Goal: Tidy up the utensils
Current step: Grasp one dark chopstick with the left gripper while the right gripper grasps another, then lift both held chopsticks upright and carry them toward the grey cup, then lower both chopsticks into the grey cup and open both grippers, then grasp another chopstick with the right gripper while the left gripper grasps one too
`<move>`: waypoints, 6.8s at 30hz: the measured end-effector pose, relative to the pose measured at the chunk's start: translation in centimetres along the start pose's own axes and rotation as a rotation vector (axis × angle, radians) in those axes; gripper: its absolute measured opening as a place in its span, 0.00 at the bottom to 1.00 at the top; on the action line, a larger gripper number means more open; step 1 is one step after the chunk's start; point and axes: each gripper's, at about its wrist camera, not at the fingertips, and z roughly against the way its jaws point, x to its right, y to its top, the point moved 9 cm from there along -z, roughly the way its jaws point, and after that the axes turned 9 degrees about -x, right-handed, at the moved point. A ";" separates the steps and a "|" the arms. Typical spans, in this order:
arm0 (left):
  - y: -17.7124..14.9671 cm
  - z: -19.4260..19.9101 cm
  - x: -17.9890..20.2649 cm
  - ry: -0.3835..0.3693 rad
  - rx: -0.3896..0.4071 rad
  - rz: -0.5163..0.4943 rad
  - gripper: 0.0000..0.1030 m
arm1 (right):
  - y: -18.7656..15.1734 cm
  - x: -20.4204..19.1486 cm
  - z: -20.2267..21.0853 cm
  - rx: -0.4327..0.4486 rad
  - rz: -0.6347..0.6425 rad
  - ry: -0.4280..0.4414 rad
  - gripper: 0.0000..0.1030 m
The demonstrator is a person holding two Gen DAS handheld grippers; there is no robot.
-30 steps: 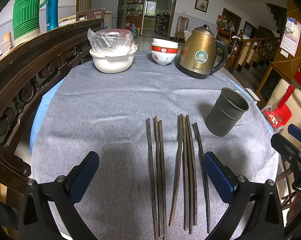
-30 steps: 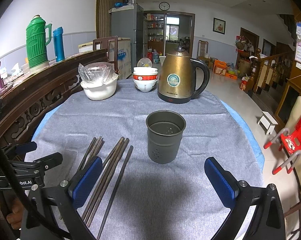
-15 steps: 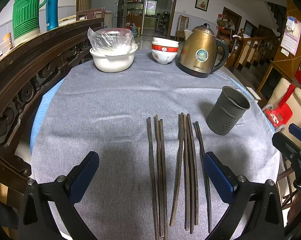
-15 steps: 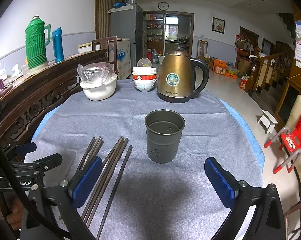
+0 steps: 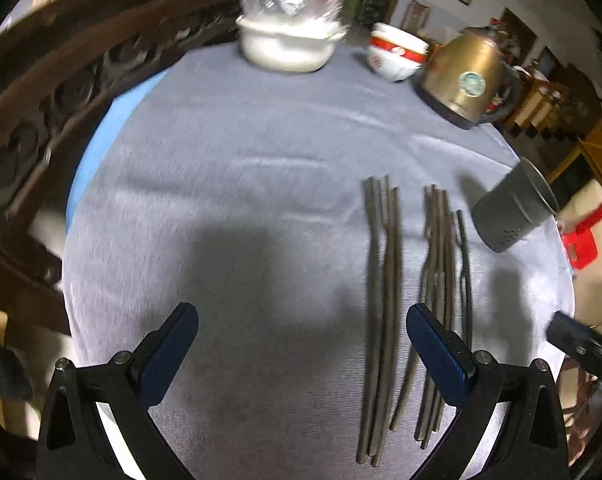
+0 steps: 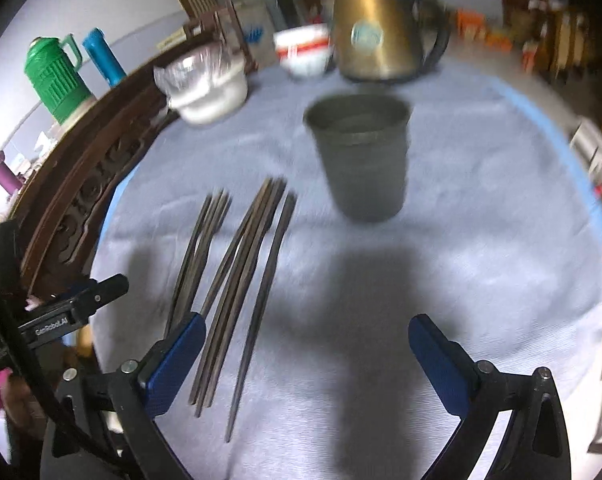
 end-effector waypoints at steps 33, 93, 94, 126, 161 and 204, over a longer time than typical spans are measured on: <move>3.1 -5.7 4.5 0.049 -0.308 -0.073 0.57 | 3.1 -1.4 -9.6 -0.302 0.035 0.023 0.10; 7.1 7.7 1.7 -0.032 0.519 -0.020 0.05 | 5.1 0.5 9.9 0.596 0.026 -0.211 0.07; 6.8 8.0 1.5 -0.027 0.529 -0.021 0.06 | 4.7 0.6 10.0 0.596 0.028 -0.209 0.07; 12.2 16.6 14.9 -0.455 0.541 -0.103 0.05 | 8.1 3.1 21.1 0.759 -0.021 -0.060 0.07; 12.8 9.0 19.3 -0.314 0.359 -0.195 0.61 | 12.9 5.9 10.1 0.443 -0.071 -0.057 0.53; -0.5 -1.3 2.0 -0.071 0.024 -0.045 0.73 | 2.5 -4.5 -8.7 -0.095 -0.049 0.041 0.28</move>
